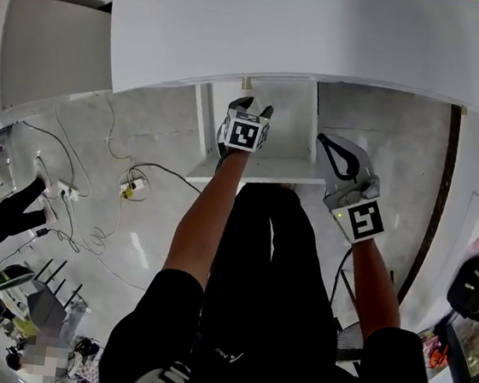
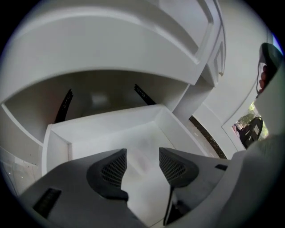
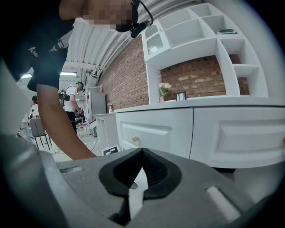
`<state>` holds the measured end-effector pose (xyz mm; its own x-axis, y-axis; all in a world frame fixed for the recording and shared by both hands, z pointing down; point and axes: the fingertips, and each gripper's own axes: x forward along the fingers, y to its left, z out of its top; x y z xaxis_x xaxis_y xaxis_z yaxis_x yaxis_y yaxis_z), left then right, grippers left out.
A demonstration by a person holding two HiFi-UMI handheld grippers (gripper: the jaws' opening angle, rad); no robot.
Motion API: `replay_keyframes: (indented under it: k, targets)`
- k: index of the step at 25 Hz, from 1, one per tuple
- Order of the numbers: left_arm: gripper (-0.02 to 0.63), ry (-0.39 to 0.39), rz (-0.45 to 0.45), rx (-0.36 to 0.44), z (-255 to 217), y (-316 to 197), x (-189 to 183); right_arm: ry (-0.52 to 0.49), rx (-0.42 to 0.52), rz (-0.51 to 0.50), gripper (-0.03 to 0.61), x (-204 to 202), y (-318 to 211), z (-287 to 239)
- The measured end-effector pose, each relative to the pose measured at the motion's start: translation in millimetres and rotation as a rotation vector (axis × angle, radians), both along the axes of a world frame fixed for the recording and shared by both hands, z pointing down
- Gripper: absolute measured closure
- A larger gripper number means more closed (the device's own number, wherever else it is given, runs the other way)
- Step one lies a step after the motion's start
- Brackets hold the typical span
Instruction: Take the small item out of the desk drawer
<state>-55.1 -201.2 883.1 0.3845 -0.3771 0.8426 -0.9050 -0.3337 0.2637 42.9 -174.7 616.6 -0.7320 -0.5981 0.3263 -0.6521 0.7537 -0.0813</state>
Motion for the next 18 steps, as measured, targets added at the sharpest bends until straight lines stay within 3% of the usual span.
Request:
replay_keyframes:
  k: [9,18]
  targets:
    - [0.367,-0.055,-0.047,-0.093,56.9,-7.9,-3.1,0.035,-0.010,0.011,0.577,10.6,3.2,21.0]
    - [0.367,-0.081,-0.025,-0.127,81.2,-11.0,14.7,0.059,-0.031,0.016,0.577,25.2,9.0,35.6]
